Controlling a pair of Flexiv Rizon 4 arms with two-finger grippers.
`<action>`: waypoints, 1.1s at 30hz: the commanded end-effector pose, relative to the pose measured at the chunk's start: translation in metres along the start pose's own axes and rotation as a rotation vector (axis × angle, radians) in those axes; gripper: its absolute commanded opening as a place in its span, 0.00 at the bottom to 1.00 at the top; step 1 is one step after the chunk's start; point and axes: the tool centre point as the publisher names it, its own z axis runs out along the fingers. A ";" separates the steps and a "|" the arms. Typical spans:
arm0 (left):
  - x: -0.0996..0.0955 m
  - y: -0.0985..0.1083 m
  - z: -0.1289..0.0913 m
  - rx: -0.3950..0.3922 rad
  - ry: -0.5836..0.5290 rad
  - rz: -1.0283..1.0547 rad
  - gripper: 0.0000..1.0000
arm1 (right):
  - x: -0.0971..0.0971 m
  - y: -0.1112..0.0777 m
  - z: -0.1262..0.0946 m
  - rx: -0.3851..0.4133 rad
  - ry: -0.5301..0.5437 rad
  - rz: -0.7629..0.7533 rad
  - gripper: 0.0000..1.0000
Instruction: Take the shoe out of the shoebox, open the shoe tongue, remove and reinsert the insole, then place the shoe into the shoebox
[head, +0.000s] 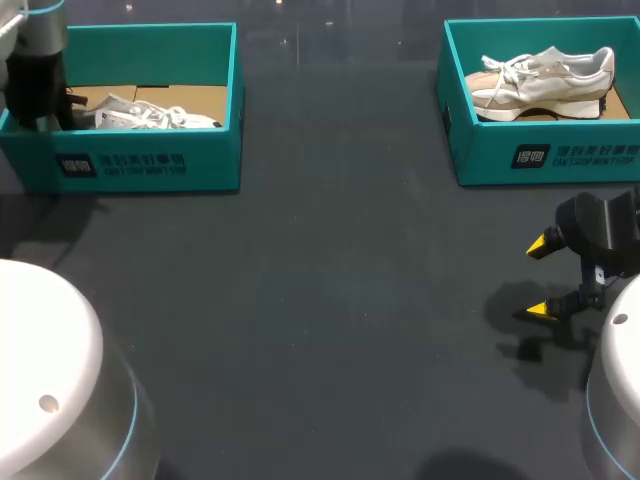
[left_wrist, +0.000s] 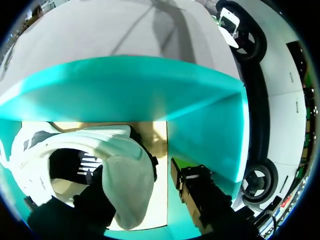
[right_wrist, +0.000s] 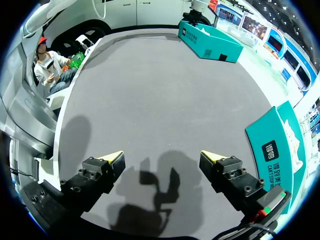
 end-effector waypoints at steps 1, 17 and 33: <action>0.001 -0.002 -0.004 -0.005 -0.008 0.000 0.61 | 0.002 0.000 -0.001 0.002 -0.003 0.000 1.00; 0.003 -0.001 -0.041 -0.057 -0.066 -0.039 1.00 | 0.002 0.000 -0.001 0.002 -0.003 0.000 1.00; -0.002 0.000 -0.082 -0.102 -0.136 -0.071 1.00 | 0.002 0.000 -0.001 0.002 -0.003 0.000 1.00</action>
